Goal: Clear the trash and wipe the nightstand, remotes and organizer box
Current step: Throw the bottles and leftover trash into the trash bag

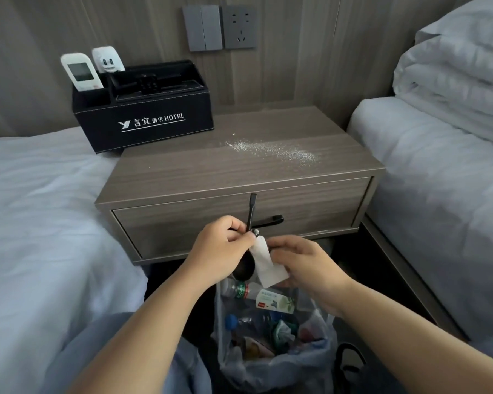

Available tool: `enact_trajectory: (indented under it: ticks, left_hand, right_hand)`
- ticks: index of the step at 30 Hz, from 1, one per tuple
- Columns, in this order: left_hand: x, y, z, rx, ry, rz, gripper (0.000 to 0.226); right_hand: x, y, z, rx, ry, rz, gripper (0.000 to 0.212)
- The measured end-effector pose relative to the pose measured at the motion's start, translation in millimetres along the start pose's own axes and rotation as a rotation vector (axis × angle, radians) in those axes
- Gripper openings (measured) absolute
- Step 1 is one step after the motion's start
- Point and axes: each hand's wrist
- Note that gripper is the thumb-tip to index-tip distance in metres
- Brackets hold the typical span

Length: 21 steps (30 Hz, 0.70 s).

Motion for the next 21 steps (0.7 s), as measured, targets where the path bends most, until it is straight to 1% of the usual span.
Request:
enact_trajectory:
  ticks: [2,3,5,7,9,10,11,13,14,15,16,17,18,19,20,21]
  left_hand:
    - [2,-1,-3,-0.011,0.012,0.010,0.012]
    - [3,0,-5,-0.010,0.014,0.015,0.012]
    - [5,3,-6,0.001,-0.001,0.028,0.012]
    - [8,8,-4,0.017,-0.046,0.055,0.012]
    - [11,10,0,0.015,-0.099,0.100,0.013]
    - [12,10,1,0.009,-0.106,0.114,0.013]
    - [12,10,2,0.004,-0.094,0.117,0.013]
    - [11,10,1,0.039,-0.020,0.100,0.013]
    - [8,9,0,0.083,0.030,0.091,0.013]
    - [6,9,-1,0.129,0.074,0.085,0.012]
    - [5,10,-2,0.174,0.108,0.080,0.012]
    - [4,11,-2,0.223,0.131,0.074,0.012]
    - [4,12,-2,0.277,0.149,0.069,0.012]
    - [4,13,-3,0.331,0.166,0.067,0.013]
    - [5,12,-3,0.373,0.184,0.072,0.013]
    - [5,10,-4,0.401,0.204,0.075,0.014]
  right_hand:
    - [-4,5,-1,0.127,-0.031,-0.015,0.019]
    - [-4,6,0,0.148,-0.044,-0.009,0.020]
    - [-4,7,4,0.083,-0.087,0.045,0.023]
    - [-1,0,8,-0.049,-0.162,0.079,0.022]
    - [10,-19,9,-0.348,-0.239,0.109,0.019]
    - [17,-33,9,-0.518,-0.238,0.108,0.019]
    - [24,-49,7,-0.642,-0.195,0.084,0.022]
    - [35,-82,4,-0.748,-0.064,-0.019,0.033]
    - [38,-94,3,-0.773,-0.038,-0.057,0.038]
    - [40,-101,3,-0.777,-0.057,-0.072,0.038]
    - [42,-101,3,-0.720,-0.121,-0.064,0.033]
    - [43,-93,2,-0.586,-0.210,-0.051,0.024]
    - [42,-80,0,-0.400,-0.280,-0.018,0.019]
    - [38,-62,-2,-0.201,-0.307,0.026,0.018]
    - [33,-44,-4,-0.042,-0.290,0.078,0.019]
    - [27,-28,-6,0.038,-0.251,0.135,0.019]
Point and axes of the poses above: each hand's wrist, its own x-axis towards the middle knuckle, its own z-axis out of the back of the hand, y = z × x, and after that the axes turned 1 degree about -y, right-handed
